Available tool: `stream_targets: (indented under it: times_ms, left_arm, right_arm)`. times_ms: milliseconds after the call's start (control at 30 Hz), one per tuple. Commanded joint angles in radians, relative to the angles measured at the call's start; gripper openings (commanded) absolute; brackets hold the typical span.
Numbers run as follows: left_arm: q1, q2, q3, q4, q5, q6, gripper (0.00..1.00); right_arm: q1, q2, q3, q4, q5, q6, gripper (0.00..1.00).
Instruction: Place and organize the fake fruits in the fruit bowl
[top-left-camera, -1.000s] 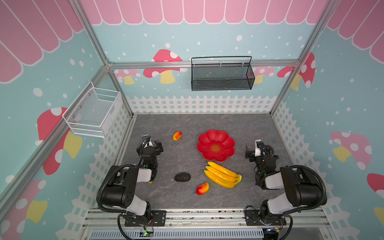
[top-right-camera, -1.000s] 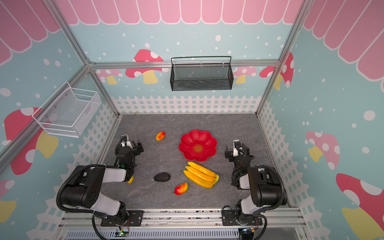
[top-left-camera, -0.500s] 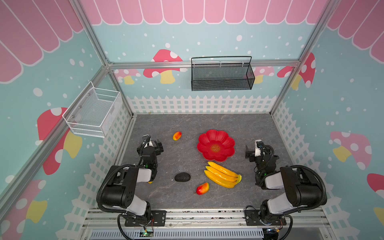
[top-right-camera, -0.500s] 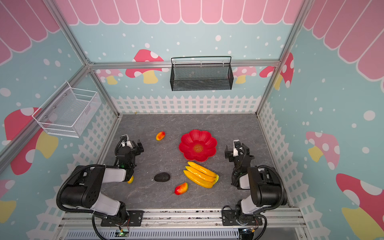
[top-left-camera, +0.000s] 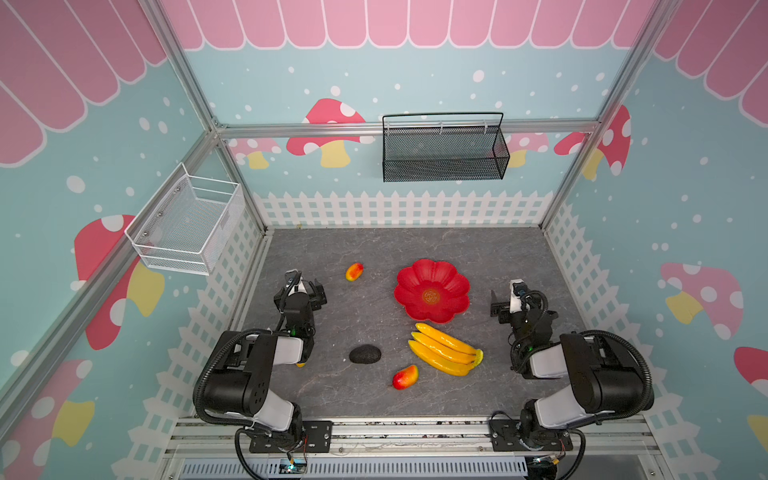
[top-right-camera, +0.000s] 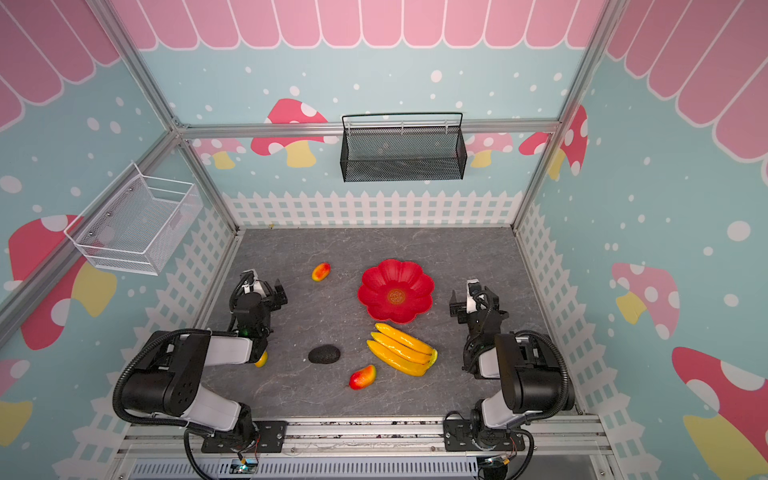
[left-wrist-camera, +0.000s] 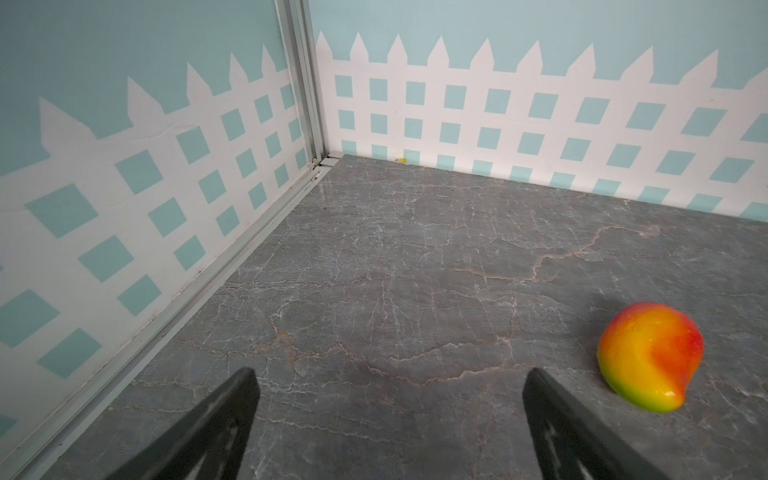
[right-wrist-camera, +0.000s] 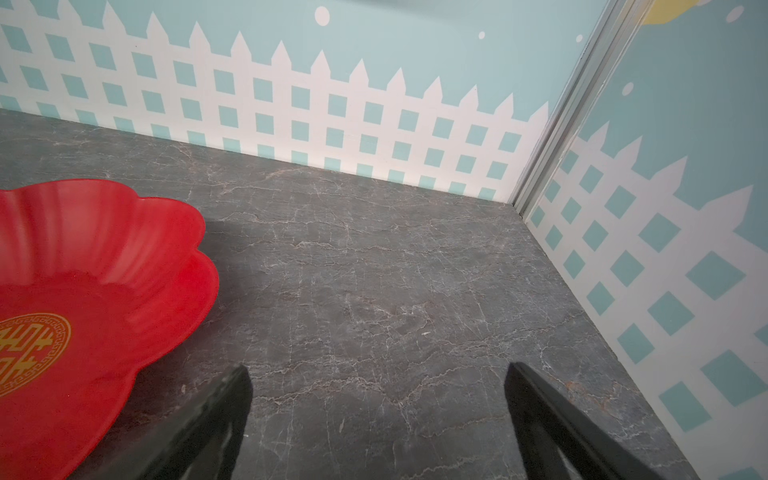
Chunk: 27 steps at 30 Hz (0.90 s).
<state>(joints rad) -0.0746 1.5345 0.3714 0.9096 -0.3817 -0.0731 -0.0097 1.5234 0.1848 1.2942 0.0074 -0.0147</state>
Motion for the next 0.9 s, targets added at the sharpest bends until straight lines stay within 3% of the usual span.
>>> stream_targets:
  times_ms: [0, 33, 133, 267, 367, 467, 533, 633, 733, 867]
  left_arm:
    - [-0.04, -0.086, -0.004, -0.04, -0.042, 0.043, 0.97]
    - [-0.071, -0.136, -0.001, -0.08, -0.073, 0.067, 0.97]
    - [-0.22, -0.303, -0.006, -0.196, -0.184, 0.156, 0.99]
    - [-0.443, -0.493, 0.143, -0.687, -0.196, 0.045, 0.99]
    - [-0.548, -0.548, 0.249, -0.993, 0.009, -0.123, 0.99]
    - [-0.658, -0.545, 0.276, -1.074, 0.273, -0.254, 1.0]
    - [-0.758, -0.531, 0.275, -1.075, 0.282, -0.289, 1.0]
    - [-0.893, -0.503, 0.276, -1.083, 0.178, -0.302, 1.0]
    - [-0.958, -0.485, 0.281, -1.092, 0.145, -0.331, 1.0]
    - [-1.014, -0.483, 0.26, -1.098, 0.129, -0.371, 1.0]
  right_arm:
    - [0.036, -0.096, -0.083, 0.134, 0.114, -0.011, 0.98]
    - [0.047, -0.172, -0.097, 0.093, 0.159, -0.002, 0.98]
    - [0.053, -0.44, 0.072, -0.54, 0.269, 0.162, 1.0]
    - [0.065, -0.589, 0.262, -1.052, 0.154, 0.258, 1.0]
    - [0.116, -0.682, 0.33, -1.316, 0.051, 0.348, 1.0]
    - [0.228, -0.744, 0.397, -1.614, 0.088, 0.459, 0.99]
    - [0.305, -0.781, 0.413, -1.737, 0.113, 0.558, 0.98]
    - [0.427, -0.764, 0.45, -1.843, 0.137, 0.69, 0.9]
    - [0.462, -0.701, 0.465, -1.967, 0.174, 0.772, 0.9]
    - [0.5, -0.751, 0.459, -2.052, 0.203, 0.872, 0.85]
